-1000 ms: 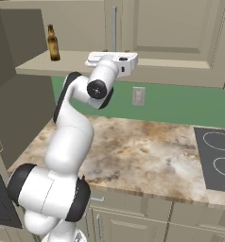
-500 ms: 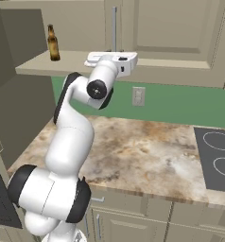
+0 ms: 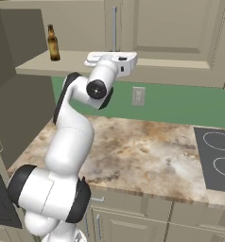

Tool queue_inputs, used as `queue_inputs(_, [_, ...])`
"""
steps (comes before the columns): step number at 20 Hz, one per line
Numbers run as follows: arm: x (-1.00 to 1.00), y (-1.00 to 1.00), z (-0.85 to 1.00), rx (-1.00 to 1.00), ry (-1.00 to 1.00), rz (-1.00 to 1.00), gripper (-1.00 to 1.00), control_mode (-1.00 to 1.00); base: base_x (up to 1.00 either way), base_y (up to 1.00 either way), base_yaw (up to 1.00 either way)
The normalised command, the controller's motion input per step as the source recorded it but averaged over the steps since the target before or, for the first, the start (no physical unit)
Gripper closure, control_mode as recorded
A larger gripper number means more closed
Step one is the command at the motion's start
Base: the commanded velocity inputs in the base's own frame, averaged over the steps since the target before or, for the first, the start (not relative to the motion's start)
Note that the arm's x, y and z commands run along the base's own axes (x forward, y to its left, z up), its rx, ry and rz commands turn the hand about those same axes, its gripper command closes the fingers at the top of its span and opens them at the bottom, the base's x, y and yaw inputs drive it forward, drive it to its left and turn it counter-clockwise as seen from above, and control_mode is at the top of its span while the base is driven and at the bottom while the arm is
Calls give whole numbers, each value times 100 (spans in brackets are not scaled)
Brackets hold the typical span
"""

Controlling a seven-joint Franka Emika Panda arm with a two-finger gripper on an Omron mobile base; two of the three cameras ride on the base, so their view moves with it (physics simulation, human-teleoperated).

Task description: Get the candle and the beer from the cabinet and move them to the dining counter.

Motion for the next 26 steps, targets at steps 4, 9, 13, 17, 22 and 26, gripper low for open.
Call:
queue_inputs(4, [0, 0, 0, 0, 0, 0, 100, -100, 0, 0, 0])
queue_inputs(9, [-26, -21, 1, 0, 0, 0, 100, -100, 0, 0, 0])
queue_inputs(13, [-56, -55, 0, 0, 0, -1, 100, -100, 0, 0, 0])
queue_inputs(17, [-62, -68, 0, 0, 0, -1, 100, -100, 0, 0, 0])
queue_inputs(22, [-63, -74, 0, 0, 0, -2, 100, -100, 0, 0, 0])
queue_inputs(26, [-64, -79, 0, 0, 0, -3, 100, -100, 0, 0, 0])
